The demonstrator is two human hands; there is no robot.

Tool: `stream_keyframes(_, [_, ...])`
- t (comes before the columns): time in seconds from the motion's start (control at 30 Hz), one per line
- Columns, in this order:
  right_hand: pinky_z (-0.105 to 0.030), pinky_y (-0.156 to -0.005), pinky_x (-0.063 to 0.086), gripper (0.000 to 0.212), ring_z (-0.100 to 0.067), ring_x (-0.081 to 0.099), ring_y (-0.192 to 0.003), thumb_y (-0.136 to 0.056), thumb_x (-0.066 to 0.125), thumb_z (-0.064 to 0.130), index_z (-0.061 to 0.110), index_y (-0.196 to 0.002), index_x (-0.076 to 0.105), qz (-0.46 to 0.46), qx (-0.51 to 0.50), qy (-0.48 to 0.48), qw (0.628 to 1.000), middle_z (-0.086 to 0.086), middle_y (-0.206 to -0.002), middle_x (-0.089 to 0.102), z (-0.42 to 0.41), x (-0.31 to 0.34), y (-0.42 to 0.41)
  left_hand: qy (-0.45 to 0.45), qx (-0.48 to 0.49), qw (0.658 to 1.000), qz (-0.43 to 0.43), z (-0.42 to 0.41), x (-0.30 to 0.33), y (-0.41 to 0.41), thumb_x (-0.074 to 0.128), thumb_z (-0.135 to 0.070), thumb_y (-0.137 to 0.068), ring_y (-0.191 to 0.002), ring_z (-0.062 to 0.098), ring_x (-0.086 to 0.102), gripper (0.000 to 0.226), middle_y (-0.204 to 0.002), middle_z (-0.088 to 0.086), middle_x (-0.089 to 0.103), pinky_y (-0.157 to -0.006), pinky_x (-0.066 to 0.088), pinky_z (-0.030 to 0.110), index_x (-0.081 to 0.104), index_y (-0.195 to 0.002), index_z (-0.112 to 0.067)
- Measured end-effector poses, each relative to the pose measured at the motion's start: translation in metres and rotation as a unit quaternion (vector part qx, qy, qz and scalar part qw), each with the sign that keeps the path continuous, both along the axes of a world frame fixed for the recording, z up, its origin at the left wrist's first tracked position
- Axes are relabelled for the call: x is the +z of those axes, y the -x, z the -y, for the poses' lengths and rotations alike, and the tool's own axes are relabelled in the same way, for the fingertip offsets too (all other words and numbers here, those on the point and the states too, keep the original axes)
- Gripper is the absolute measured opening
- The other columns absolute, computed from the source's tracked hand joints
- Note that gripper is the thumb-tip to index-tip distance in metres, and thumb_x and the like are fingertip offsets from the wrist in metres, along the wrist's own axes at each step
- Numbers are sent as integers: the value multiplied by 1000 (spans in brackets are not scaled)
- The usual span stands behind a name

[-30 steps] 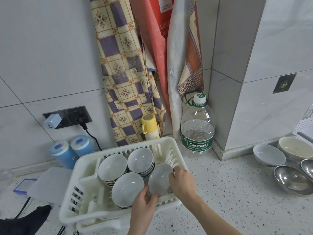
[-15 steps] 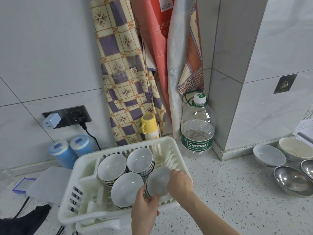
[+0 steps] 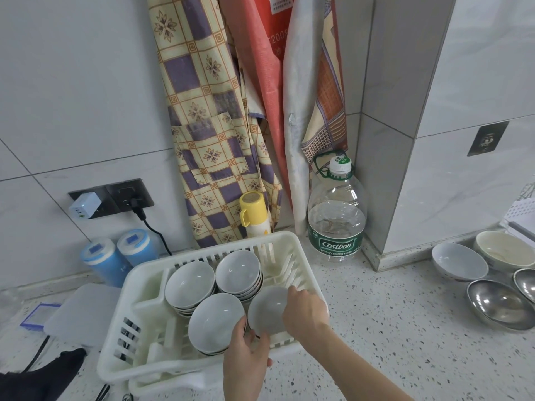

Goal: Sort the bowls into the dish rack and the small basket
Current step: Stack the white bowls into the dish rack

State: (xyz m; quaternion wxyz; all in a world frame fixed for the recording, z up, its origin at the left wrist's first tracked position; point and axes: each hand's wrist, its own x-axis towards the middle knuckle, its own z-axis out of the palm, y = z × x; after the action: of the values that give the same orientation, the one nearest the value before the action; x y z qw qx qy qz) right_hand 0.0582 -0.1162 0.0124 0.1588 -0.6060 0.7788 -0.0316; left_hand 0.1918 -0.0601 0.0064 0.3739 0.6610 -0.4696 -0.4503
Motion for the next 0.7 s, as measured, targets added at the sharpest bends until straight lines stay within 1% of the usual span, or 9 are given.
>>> stream_keyframes(0.07, [-30,-66,45,30,-24,65,-103,-94,42,12,12,-122,50,4,6,4,1000,-6,-113,64,0,0,0,3,1,1000,-6,-2,2,0,68,-23,-90,-44,17,62,53,-114,-7,66,-56,51,19,49,-140,-24])
stream_keyframes(0.2, [-29,-67,45,28,-22,64,-103,-96,39,13,10,-121,51,-5,21,5,1000,-5,-112,63,-3,2,0,1,17,1000,-11,-4,6,2,61,-30,-95,-48,18,65,39,-118,-7,66,-41,44,22,50,-132,-30])
stream_keyframes(0.27, [-26,-60,46,26,-19,63,-81,-99,37,20,10,-116,54,4,22,41,999,-2,-87,60,-7,2,0,13,32,999,-24,-7,5,3,58,-23,-97,-50,20,67,30,-112,-11,66,-37,41,25,50,-125,-32])
stream_keyframes(0.3, [-23,-52,42,26,-16,56,-66,-99,36,22,10,-114,53,15,22,64,998,0,-72,49,-9,3,0,26,42,998,-28,-10,5,3,57,-19,-98,-49,21,67,28,-109,-15,65,-35,40,25,52,-122,-32])
stream_keyframes(0.37, [-23,-45,32,27,-17,44,-54,-98,35,20,11,-116,53,50,38,105,992,0,-63,40,-15,5,2,61,67,995,-34,-17,3,6,58,-13,-97,-46,22,65,22,-100,-21,69,-36,39,22,60,-113,-29])
stream_keyframes(0.43, [-26,-51,37,31,-22,56,-66,-96,38,17,12,-120,57,129,76,143,978,-5,-76,62,-22,5,9,103,96,989,-43,-27,-1,13,59,-8,-96,-41,23,59,21,-92,-16,73,-37,36,17,68,-101,-25])
stream_keyframes(0.5, [-18,-57,37,32,-7,60,-67,-95,44,17,16,-119,65,263,90,171,945,4,-90,71,-34,8,21,151,107,981,-50,-36,-1,24,58,-3,-96,-36,20,50,23,-88,-4,75,-37,33,15,70,-96,-21])
stream_keyframes(0.6, [-13,-55,37,31,-2,51,-55,-92,48,14,28,-103,73,459,46,172,870,16,-71,63,-50,11,41,200,58,977,-47,-46,0,47,52,10,-94,-36,10,42,24,-83,-11,73,-39,34,11,65,-100,-10])
stream_keyframes(0.7, [-20,-57,39,38,-7,50,-56,-89,48,11,41,-85,71,555,-44,145,818,12,-60,62,-64,8,69,228,22,973,8,-48,0,82,49,17,-91,-37,12,38,30,-75,-4,69,-39,30,9,68,-86,-5])
